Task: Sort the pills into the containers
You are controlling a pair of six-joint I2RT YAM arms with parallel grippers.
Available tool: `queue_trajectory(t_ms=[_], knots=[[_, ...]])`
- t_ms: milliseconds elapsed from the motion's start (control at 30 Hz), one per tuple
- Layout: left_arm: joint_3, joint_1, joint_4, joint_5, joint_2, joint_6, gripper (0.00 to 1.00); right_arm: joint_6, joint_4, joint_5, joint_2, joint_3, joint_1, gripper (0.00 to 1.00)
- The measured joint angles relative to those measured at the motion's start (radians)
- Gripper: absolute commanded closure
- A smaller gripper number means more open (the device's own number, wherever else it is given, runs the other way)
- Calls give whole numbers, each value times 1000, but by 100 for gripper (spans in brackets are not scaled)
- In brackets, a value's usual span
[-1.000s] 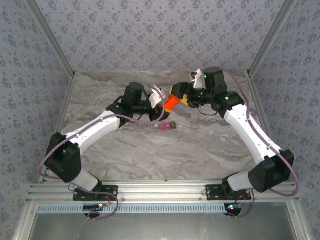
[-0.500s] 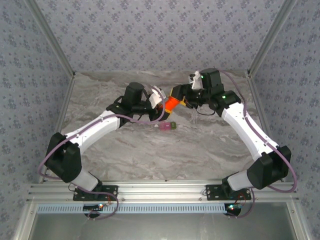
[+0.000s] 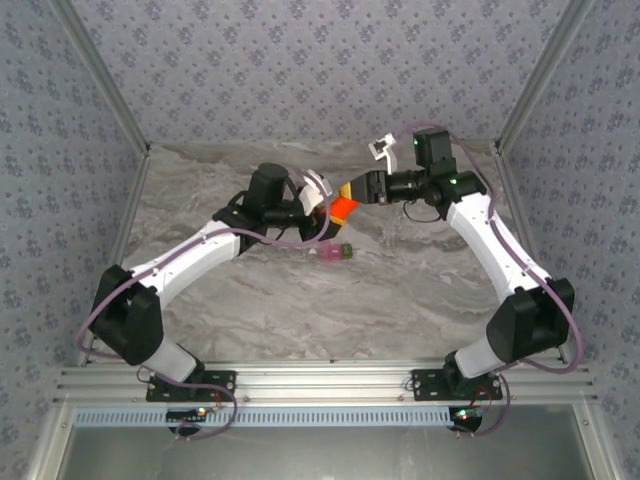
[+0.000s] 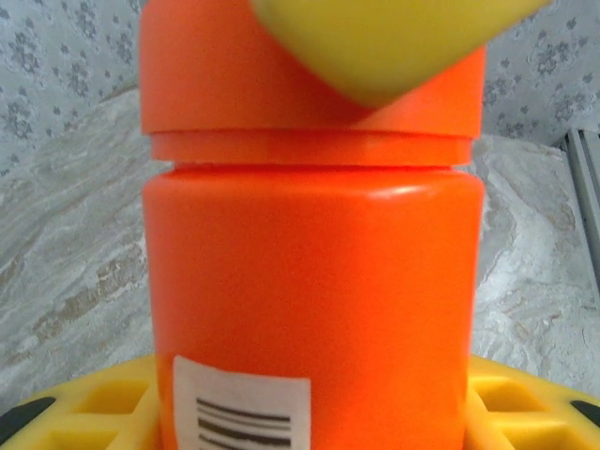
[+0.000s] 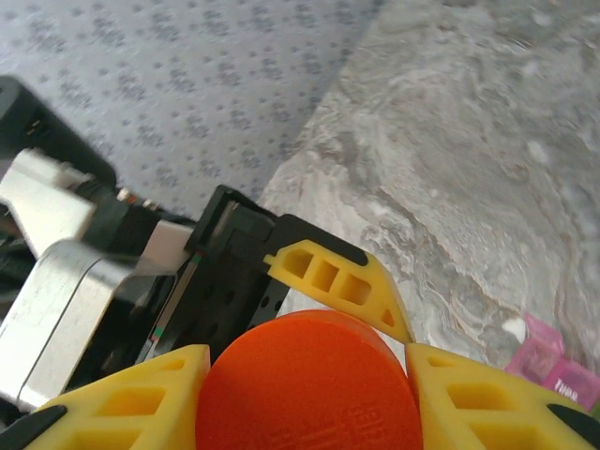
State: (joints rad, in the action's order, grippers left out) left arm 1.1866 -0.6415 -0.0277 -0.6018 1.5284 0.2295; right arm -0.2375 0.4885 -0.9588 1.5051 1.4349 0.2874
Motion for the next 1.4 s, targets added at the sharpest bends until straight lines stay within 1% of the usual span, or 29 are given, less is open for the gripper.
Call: queue_trajectory(t_ms=[100,167,267,333,400,433,467,500,600,667,767,867,1000,1067,1200,1300,1400], knots=[[2,0,24,-2,0,-3,100,76,9,-67,17,23,-21,61],[3,-2,35,-7,0,-6,100,90,5,-102,19,23,-34,61],[5,-3,56,-8,0,-13,100,78,-54,-156,20,-3,-56,63],[5,-2,57,-8,0,-14,100,55,-102,-184,20,-31,-66,62],[5,-2,54,-8,2,-14,100,39,-129,-194,20,-47,-68,59],[5,-2,54,-7,5,-14,100,34,-136,-196,20,-51,-69,54],[6,-2,55,-8,6,-14,100,31,-139,-197,20,-53,-70,44],[6,-2,55,-8,7,-14,100,28,-140,-197,20,-55,-70,31],[6,0,30,-15,8,-13,100,16,-150,-169,18,-57,-79,18],[6,0,16,-16,12,-13,100,-12,-160,-135,8,-64,-91,15],[6,0,-2,-15,13,-13,100,-123,-202,-67,-27,-98,-105,15],[6,0,-3,-14,13,-13,100,-283,-240,12,-63,-130,-103,17],[6,0,-4,-11,13,-13,100,-442,-207,138,-91,-148,-71,17],[6,0,-4,-11,13,-13,100,-505,-186,195,-105,-159,-38,17],[6,0,-6,-11,13,-13,100,-578,-159,271,-120,-161,31,19],[6,0,-6,-11,13,-13,100,-602,-148,303,-124,-159,70,24],[6,0,-6,-11,13,-13,100,-616,-142,321,-124,-158,82,30]])
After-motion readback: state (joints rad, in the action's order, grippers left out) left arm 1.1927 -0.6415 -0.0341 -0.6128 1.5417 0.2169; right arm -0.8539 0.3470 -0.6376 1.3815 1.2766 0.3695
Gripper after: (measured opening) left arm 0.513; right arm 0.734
